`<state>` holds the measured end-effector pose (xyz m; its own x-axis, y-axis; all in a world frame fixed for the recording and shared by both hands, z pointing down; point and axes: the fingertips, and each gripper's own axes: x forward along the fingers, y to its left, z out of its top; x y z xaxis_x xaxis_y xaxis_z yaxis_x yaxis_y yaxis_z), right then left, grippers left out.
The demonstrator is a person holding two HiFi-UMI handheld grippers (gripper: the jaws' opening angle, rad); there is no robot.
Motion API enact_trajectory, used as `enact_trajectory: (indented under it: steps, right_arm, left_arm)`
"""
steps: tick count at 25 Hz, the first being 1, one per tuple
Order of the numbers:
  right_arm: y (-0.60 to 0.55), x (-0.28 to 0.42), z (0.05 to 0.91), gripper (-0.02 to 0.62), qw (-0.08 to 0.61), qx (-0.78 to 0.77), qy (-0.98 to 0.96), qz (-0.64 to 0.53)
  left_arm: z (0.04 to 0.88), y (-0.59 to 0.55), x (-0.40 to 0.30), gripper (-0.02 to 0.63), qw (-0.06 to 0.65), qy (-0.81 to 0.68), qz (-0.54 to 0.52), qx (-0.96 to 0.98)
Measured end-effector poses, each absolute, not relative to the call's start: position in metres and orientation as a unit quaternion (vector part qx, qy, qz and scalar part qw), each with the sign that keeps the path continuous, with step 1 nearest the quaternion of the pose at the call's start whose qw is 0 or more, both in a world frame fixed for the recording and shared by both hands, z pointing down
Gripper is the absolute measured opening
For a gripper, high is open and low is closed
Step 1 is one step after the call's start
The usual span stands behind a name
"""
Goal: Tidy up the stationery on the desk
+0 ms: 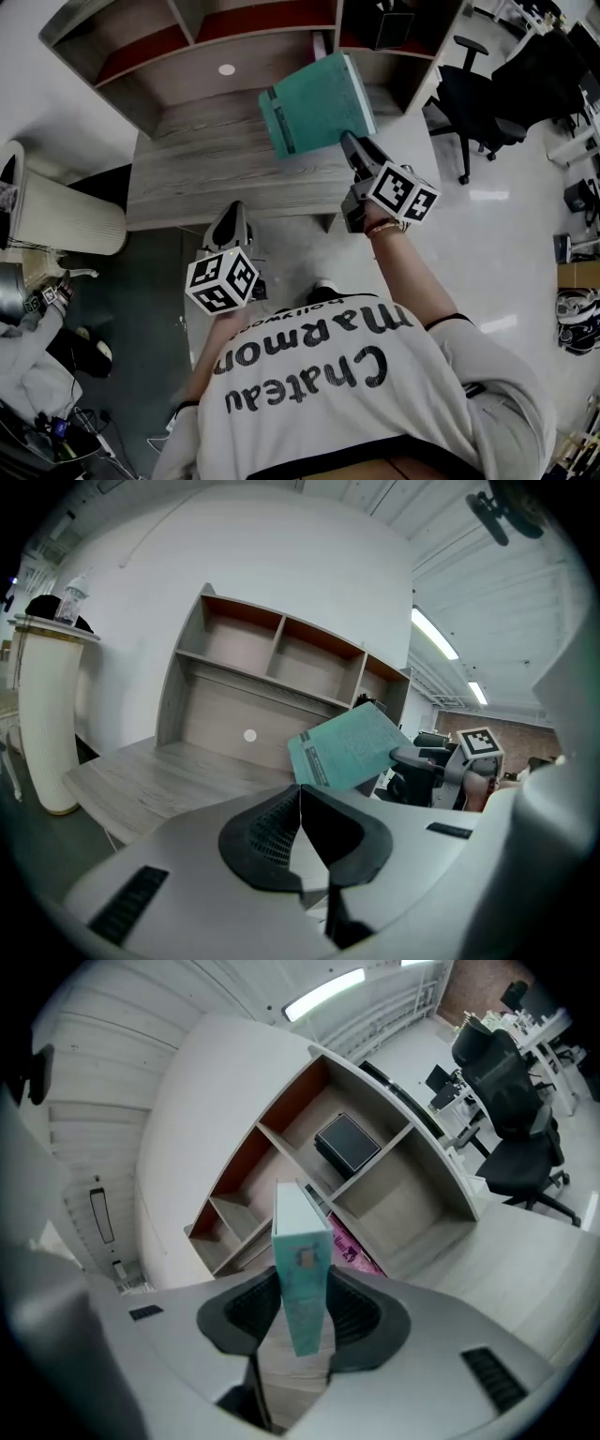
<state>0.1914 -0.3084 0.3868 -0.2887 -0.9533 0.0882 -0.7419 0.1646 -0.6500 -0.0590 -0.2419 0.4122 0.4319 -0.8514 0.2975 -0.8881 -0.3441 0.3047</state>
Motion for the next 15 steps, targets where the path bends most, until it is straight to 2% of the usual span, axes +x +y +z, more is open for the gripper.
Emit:
enact_trajectory:
  steps: [8, 15]
  right_arm:
    - [-0.354, 0.196, 0.392, 0.163, 0.125, -0.567, 0.769, -0.268]
    - [-0.372, 0.194, 0.39, 0.163, 0.123, -0.557, 0.778, -0.262]
  left_arm:
    - [0.406, -0.277, -0.047, 0.017, 0.203, -0.552, 0.034, 0.808]
    - [0.406, -0.29, -0.048, 0.017, 0.2, -0.562, 0.03, 0.802]
